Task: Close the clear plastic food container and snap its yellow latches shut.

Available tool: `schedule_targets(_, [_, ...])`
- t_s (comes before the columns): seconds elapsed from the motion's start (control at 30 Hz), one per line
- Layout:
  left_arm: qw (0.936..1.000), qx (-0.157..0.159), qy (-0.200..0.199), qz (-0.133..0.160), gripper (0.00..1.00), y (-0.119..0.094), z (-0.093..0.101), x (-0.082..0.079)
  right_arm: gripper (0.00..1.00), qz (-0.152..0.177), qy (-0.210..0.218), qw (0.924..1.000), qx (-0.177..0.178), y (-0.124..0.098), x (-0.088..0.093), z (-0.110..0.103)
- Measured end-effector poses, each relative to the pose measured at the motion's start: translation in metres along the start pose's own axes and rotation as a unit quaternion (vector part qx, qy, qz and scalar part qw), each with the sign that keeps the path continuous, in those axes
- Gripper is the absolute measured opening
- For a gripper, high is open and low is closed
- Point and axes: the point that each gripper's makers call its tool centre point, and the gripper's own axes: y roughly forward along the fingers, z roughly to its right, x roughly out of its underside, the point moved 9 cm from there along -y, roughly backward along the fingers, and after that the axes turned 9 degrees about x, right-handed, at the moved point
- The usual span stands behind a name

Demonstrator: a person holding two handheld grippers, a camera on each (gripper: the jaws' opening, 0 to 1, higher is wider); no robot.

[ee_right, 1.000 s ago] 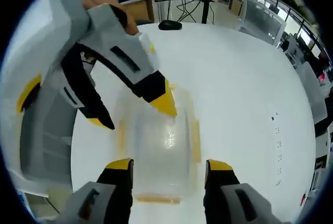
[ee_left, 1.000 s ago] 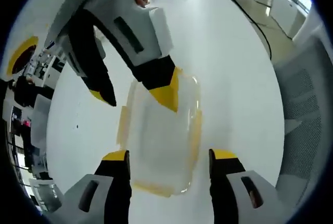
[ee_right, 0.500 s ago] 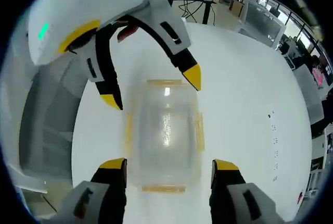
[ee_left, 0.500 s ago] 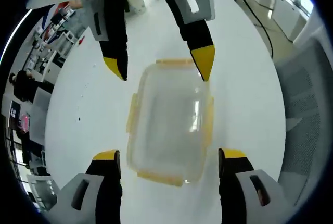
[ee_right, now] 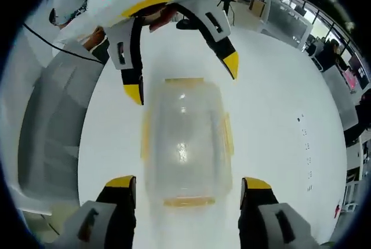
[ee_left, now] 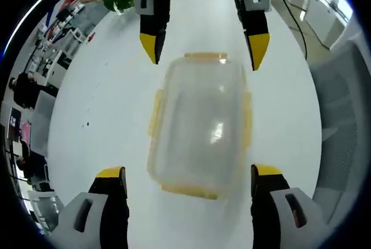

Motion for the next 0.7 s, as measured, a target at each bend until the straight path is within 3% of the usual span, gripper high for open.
schedule_targets(0.17, [0.9998, 0.007, 0.015, -0.006, 0.89, 0.007, 0.001, -0.001, 0.76, -0.001, -0.006, 0.9998, 0.016, 0.004, 0.005, -0.002])
schedule_targets(0.27, [0.9991, -0.013, 0.040, -0.008, 0.83, 0.009, -0.001, -0.004, 0.76, 0.003, -0.008, 0.9998, 0.020, 0.007, 0.005, -0.004])
schedule_targets(0.53, [0.9988, 0.012, 0.044, -0.016, 0.86, 0.021, 0.003, -0.007, 0.78, 0.006, -0.024, 0.9993, 0.030, 0.017, 0.004, -0.006])
schedule_targets(0.7, [0.9983, 0.023, 0.046, -0.029, 0.84, 0.028, 0.003, -0.004, 0.74, -0.001, -0.032, 0.9990, 0.031, 0.022, 0.006, -0.006])
